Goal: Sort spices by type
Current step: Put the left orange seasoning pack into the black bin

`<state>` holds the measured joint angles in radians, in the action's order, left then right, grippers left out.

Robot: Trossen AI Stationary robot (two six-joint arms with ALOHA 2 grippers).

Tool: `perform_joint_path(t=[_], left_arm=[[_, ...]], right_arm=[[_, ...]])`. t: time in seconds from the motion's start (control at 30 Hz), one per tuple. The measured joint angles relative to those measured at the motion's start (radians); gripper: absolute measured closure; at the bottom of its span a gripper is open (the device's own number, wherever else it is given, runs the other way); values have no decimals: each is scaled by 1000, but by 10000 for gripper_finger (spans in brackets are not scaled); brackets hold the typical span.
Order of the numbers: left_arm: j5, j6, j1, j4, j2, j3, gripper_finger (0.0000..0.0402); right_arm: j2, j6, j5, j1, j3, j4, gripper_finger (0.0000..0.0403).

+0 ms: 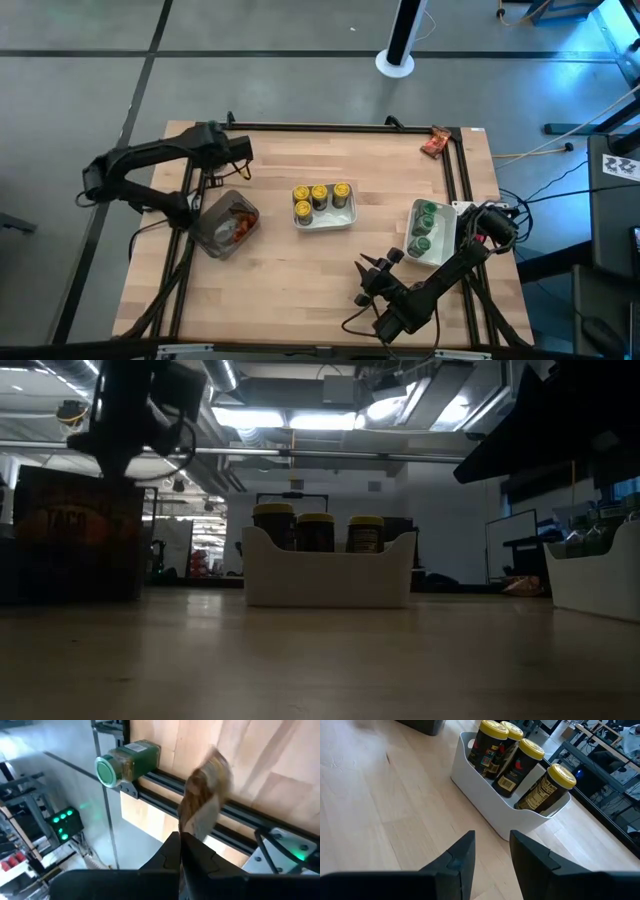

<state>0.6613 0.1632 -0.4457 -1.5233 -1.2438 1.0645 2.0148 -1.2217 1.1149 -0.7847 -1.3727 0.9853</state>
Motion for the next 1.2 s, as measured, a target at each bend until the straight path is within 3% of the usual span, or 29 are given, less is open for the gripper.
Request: perform_joint_path(t=[0.7, 1.0, 1.2], left_arm=[[-78, -159, 254, -34, 42, 196, 401], [-93, -209, 254, 187, 41, 187, 398], [-164, -194, 254, 349, 11, 186, 339]], right_arm=[[0, 0, 0, 0, 0, -2, 282], [0, 0, 0, 0, 0, -16, 282], [0, 0, 1, 0, 0, -16, 282]])
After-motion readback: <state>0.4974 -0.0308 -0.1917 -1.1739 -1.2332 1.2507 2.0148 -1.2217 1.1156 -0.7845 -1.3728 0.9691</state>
